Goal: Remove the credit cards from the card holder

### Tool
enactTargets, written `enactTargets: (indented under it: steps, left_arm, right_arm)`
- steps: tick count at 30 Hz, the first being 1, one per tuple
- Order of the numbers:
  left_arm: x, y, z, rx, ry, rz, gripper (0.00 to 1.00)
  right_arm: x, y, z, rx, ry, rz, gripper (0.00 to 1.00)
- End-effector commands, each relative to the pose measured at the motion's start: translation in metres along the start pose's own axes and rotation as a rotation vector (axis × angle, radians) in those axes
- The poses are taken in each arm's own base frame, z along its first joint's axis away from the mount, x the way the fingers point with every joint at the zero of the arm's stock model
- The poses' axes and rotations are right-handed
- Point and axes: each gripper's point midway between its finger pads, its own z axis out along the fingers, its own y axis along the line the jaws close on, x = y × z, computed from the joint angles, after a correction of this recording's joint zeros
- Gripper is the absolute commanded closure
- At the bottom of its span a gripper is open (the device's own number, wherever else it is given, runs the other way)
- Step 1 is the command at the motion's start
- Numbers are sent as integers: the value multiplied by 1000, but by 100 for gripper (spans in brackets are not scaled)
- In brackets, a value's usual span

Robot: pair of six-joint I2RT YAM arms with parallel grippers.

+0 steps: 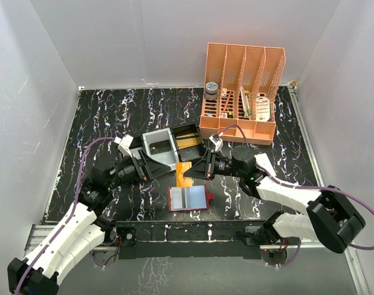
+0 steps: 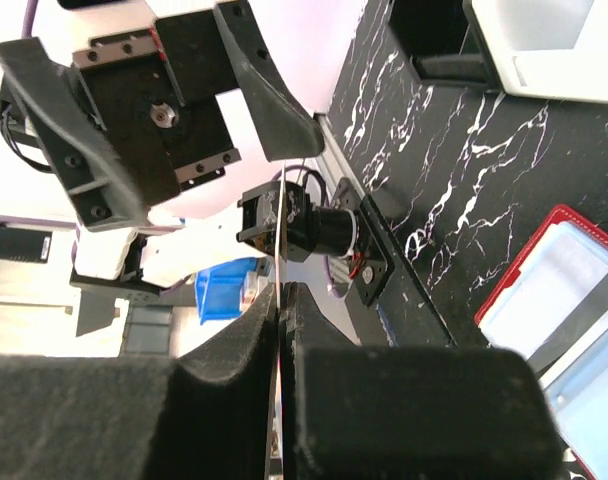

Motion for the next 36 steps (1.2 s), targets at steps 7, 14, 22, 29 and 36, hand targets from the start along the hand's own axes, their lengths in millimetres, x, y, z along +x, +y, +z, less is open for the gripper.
enactTargets:
  steps: [7,14,22,29,36]
  left_arm:
    - [1,48,-32,-405,77,91,1]
    - [-29,84,-63,-727,-80,71,1]
    - [-54,62,-77,-734,-139,168,1]
    - [-53,69,-81,-751,-137,210,1]
    - [-51,89,-65,-776,-87,245,1]
  right_arm:
    - [-17,12,-17,81,-109,-88,100]
    - [-32,21,-21,172,-120,-163,100]
    - [-43,10,-22,290,-138,-158,100]
    - [-64,13,-37,365,-241,-264,100]
    - [-64,12,-37,355,-241,-310,100]
